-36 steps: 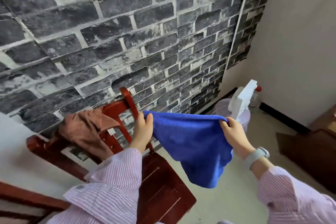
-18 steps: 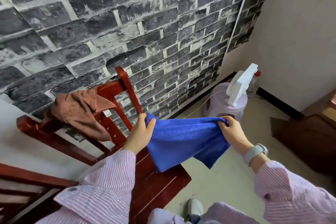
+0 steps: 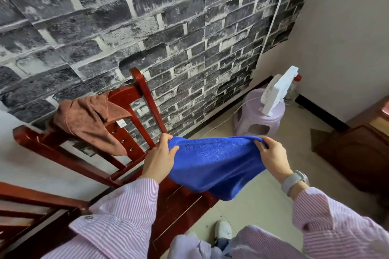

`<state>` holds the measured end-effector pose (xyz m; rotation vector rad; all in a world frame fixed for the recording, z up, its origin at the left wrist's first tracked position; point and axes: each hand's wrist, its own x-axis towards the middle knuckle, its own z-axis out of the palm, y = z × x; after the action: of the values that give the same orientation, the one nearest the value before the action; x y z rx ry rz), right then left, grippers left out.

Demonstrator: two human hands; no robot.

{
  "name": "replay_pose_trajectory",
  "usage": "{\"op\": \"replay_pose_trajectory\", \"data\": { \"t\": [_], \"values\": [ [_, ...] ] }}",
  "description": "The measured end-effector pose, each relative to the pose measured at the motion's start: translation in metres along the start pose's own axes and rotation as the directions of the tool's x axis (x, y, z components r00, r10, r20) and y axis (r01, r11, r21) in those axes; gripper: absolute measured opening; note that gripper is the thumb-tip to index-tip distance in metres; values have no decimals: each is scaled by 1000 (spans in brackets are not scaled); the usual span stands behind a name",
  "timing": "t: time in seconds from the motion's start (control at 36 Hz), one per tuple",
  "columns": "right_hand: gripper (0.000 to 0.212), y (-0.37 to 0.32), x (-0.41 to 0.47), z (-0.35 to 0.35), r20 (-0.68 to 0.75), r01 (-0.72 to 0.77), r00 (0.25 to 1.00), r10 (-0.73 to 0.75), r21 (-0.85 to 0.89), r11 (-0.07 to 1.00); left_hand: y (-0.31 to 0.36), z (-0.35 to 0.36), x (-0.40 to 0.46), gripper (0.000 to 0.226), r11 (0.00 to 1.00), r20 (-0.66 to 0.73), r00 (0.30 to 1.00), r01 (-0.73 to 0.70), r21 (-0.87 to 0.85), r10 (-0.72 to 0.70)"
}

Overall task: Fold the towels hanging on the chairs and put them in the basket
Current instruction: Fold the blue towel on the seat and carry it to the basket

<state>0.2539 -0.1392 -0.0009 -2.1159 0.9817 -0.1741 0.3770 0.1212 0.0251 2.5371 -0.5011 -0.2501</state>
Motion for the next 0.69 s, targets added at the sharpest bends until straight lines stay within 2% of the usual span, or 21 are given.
{"op": "replay_pose_trajectory", "data": {
  "t": [0.08,0.14,0.22,0.31,0.39,0.5,0.58,0.69],
  "values": [
    [20,5,0,-1,5,-55,998,55,8,998,-4,0,2,21,981,20,998,63,-185,-60],
    [20,8,2,-2,-7,-91,996,91,63,994,-8,1,4,17,931,34,994,113,-347,-108],
    [16,12,4,-4,3,-99,995,100,162,982,-10,2,4,14,879,52,991,136,-456,-126],
    [18,14,4,-7,-5,-66,998,69,204,977,-15,3,3,14,893,126,990,119,-434,-70],
    [25,16,5,-9,-1,-53,999,54,218,975,-20,3,1,15,939,225,974,81,-334,-4],
    [34,18,4,-13,11,-24,1000,22,197,980,-28,0,1,21,961,274,960,29,-273,49],
    [34,22,3,-15,10,-11,1000,9,182,983,-39,-2,2,42,972,402,916,111,-205,-20],
    [33,27,2,-15,11,-28,1000,26,201,979,-48,-6,0,65,948,591,800,259,-184,-104]
  ]
}}
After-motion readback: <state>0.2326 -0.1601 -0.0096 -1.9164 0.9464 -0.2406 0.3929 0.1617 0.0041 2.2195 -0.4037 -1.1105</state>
